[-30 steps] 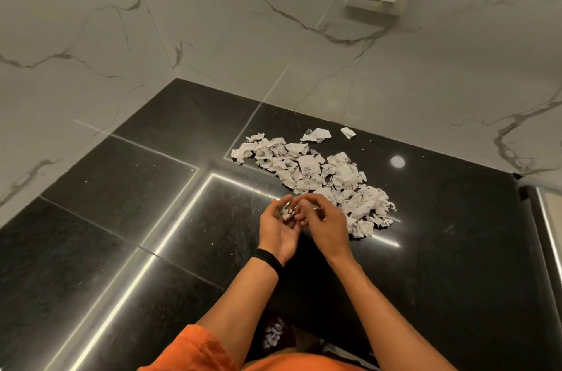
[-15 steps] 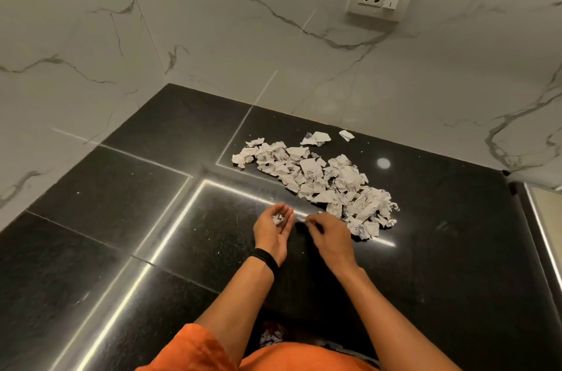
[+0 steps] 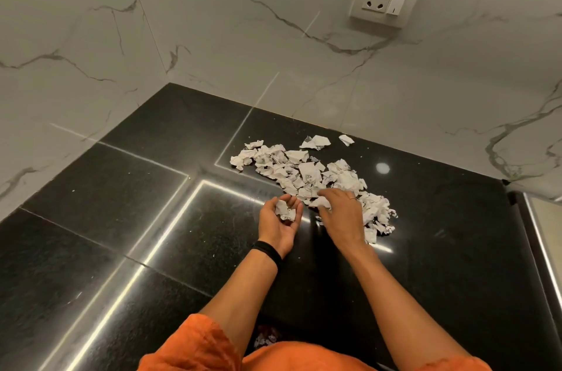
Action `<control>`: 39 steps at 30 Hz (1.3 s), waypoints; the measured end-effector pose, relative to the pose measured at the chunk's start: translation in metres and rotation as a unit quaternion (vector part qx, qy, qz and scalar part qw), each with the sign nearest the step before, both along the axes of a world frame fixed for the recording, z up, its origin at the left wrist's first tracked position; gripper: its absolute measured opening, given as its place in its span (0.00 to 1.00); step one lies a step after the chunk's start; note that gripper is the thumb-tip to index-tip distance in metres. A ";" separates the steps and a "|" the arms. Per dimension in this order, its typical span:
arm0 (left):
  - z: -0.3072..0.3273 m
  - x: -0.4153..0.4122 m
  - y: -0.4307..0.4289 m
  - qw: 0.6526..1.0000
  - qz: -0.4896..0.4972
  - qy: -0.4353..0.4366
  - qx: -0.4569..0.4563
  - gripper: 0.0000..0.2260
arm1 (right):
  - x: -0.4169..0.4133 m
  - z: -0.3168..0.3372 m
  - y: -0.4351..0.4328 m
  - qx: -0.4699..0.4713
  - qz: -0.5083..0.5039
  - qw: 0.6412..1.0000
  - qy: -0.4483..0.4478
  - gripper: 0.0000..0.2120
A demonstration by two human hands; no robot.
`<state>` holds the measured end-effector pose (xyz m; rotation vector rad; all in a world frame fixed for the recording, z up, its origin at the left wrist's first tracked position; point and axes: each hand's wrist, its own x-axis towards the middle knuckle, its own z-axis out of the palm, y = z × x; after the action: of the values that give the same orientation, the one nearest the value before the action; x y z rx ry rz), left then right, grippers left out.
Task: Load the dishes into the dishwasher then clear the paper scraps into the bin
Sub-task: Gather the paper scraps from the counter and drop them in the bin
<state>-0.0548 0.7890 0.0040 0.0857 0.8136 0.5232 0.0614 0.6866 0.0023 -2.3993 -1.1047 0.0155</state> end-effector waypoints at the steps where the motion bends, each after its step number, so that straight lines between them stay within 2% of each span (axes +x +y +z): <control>1: 0.002 0.001 -0.002 1.000 -0.005 0.005 0.007 0.10 | 0.008 -0.003 -0.003 -0.046 0.004 0.999 -0.013 0.16; 2: 0.001 0.003 -0.003 1.000 -0.010 0.015 0.012 0.09 | 0.013 -0.006 -0.006 -0.073 0.007 0.997 -0.010 0.15; 4: -0.001 0.005 -0.007 0.999 -0.025 0.023 0.020 0.09 | 0.018 -0.009 -0.011 -0.069 0.016 0.997 0.013 0.12; 7: -0.004 0.010 -0.009 0.998 -0.038 0.032 0.040 0.08 | 0.014 -0.001 -0.017 0.027 -0.011 0.998 0.051 0.07; 9: -0.005 0.013 -0.010 0.996 -0.047 0.048 0.061 0.07 | 0.012 0.008 -0.019 0.090 -0.044 0.992 0.076 0.07; 13: -0.004 0.019 -0.019 0.991 -0.073 0.066 0.096 0.12 | 0.002 0.031 -0.014 0.202 -0.064 0.959 0.189 0.08; 15: -0.002 0.024 -0.024 0.990 -0.090 0.051 0.097 0.16 | -0.009 0.035 -0.008 0.184 -0.024 0.958 0.219 0.07; 18: -0.001 0.030 -0.025 0.994 -0.086 0.000 0.062 0.21 | -0.022 0.028 -0.003 0.092 0.037 0.970 0.221 0.08; 20: -0.005 0.029 -0.022 0.996 -0.075 -0.008 0.047 0.21 | -0.022 0.029 -0.004 0.103 0.057 0.957 0.266 0.07; 22: -0.009 0.023 -0.020 0.997 -0.058 -0.011 0.044 0.21 | -0.014 0.033 -0.007 0.158 0.040 0.941 0.296 0.06; 24: -0.012 0.019 -0.018 0.999 -0.037 -0.016 0.032 0.22 | 0.001 0.035 -0.011 0.177 -0.004 0.949 0.261 0.05; 26: -0.011 0.016 -0.016 0.999 -0.023 -0.017 0.027 0.22 | 0.015 0.031 -0.014 0.134 -0.015 0.964 0.228 0.07; 28: -0.010 0.014 -0.015 0.999 -0.024 -0.007 0.038 0.22 | 0.020 0.022 -0.017 0.024 0.033 0.980 0.196 0.13; 30: -0.010 0.011 -0.014 0.998 -0.030 0.009 0.050 0.20 | 0.016 0.008 -0.019 -0.082 0.125 0.981 0.124 0.19; 32: -0.011 0.008 -0.014 0.998 -0.033 0.019 0.057 0.19 | 0.007 -0.006 -0.021 -0.116 0.172 0.976 0.059 0.15; 35: -0.011 0.006 -0.013 0.997 -0.033 0.031 0.060 0.18 | 0.000 -0.021 -0.026 -0.102 0.153 0.983 0.020 0.10; 37: -0.012 0.005 -0.014 0.996 -0.040 0.040 0.064 0.18 | -0.002 -0.022 -0.030 -0.043 0.100 0.991 0.083 0.09; 39: -0.013 0.005 -0.017 0.995 -0.049 0.046 0.069 0.17 | -0.005 -0.010 -0.028 0.063 0.014 0.979 0.194 0.08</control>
<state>-0.0494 0.7722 -0.0086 0.2771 0.8587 0.4836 0.0565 0.6584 -0.0081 -2.1474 -0.9244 0.3947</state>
